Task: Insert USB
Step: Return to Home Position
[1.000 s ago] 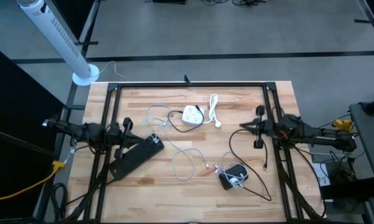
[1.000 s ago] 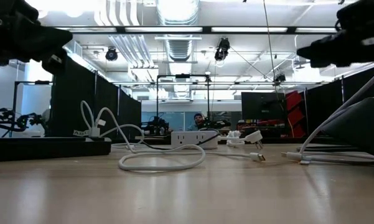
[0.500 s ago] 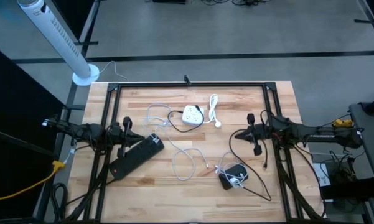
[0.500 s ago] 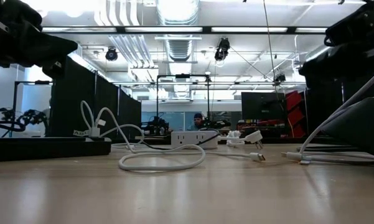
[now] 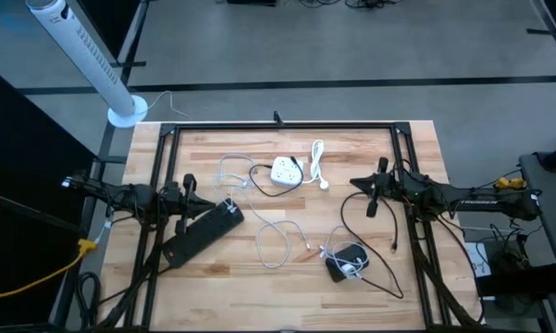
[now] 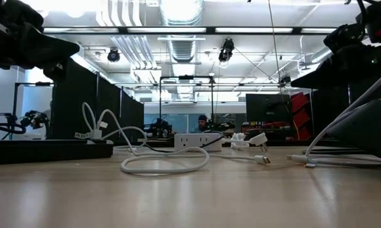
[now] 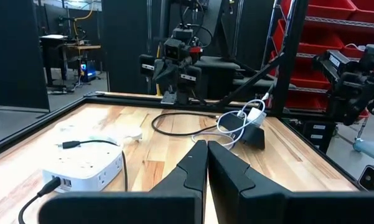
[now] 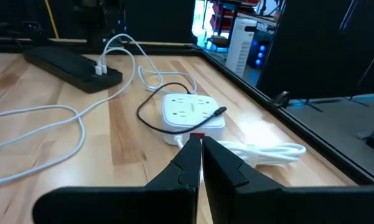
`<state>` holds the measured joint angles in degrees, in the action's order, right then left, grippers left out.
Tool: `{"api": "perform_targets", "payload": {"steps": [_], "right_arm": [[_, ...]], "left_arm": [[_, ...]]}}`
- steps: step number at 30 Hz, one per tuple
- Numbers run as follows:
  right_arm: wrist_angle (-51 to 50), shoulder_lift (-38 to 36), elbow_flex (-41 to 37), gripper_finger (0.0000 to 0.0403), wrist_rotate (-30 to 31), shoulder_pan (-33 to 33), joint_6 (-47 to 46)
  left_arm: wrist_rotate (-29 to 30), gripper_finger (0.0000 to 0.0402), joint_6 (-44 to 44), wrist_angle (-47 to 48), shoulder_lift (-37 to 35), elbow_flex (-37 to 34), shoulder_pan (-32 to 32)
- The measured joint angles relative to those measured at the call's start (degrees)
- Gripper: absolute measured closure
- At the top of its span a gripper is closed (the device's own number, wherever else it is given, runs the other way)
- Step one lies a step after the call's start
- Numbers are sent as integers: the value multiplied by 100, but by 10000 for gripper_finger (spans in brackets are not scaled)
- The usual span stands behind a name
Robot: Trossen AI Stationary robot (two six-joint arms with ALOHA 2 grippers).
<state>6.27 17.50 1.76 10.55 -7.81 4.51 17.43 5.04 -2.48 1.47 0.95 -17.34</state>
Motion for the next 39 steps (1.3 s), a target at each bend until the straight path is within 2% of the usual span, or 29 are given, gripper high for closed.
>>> {"api": "perform_targets", "payload": {"steps": [9,15,19,24,39], "right_arm": [[16,-100,-24,403,3,31,0],[-356,-1748,-115,403,-265,-12,4],[790,-1728,-118,403,-345,-37,11],[1249,-1750,-118,403,-288,-33,9],[913,-1557,-118,403,-303,-33,51]], "left_arm": [[-3,402,-2,-101,-146,-46,60],[-2,402,-1,-88,-146,-46,455],[5,402,0,-90,-148,-48,868],[4,402,0,-108,-146,-48,997],[-2,402,0,-85,27,-50,994]]}}
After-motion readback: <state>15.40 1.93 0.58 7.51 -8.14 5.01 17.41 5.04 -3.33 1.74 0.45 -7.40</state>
